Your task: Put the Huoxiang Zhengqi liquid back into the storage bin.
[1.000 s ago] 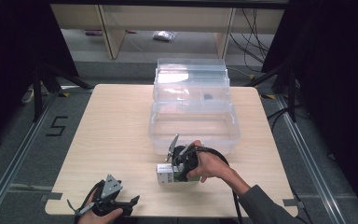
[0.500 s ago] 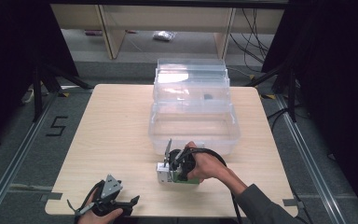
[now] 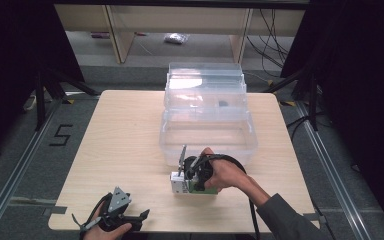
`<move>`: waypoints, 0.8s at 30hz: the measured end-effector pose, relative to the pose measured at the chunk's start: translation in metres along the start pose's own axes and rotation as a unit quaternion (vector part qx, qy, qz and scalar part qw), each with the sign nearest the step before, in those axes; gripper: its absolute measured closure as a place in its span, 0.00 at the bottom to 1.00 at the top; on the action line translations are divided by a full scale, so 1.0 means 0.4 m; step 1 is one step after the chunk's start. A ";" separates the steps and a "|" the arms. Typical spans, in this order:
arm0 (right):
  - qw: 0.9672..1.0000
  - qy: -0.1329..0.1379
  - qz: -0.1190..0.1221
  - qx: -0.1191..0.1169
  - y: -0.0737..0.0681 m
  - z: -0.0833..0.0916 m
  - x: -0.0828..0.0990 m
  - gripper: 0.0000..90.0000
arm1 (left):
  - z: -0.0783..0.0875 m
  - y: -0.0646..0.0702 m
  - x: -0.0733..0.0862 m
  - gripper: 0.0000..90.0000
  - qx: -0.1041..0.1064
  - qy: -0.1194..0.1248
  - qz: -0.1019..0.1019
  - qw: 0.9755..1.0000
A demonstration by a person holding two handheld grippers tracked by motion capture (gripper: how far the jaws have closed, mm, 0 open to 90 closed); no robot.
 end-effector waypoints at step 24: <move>1.000 0.030 0.008 -0.001 0.070 0.173 0.088 0.72 | -0.004 0.000 0.002 0.17 -0.001 -0.003 0.003 1.000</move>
Point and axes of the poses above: each handheld gripper's, and its own axes: z roughly backward along the jaws, x roughly out of its underside, y roughly to its right, the point moved 4 cm from there along -z, roughly forward along the jaws, and after that the axes turned 1 degree about -x, right-handed, at the moved point
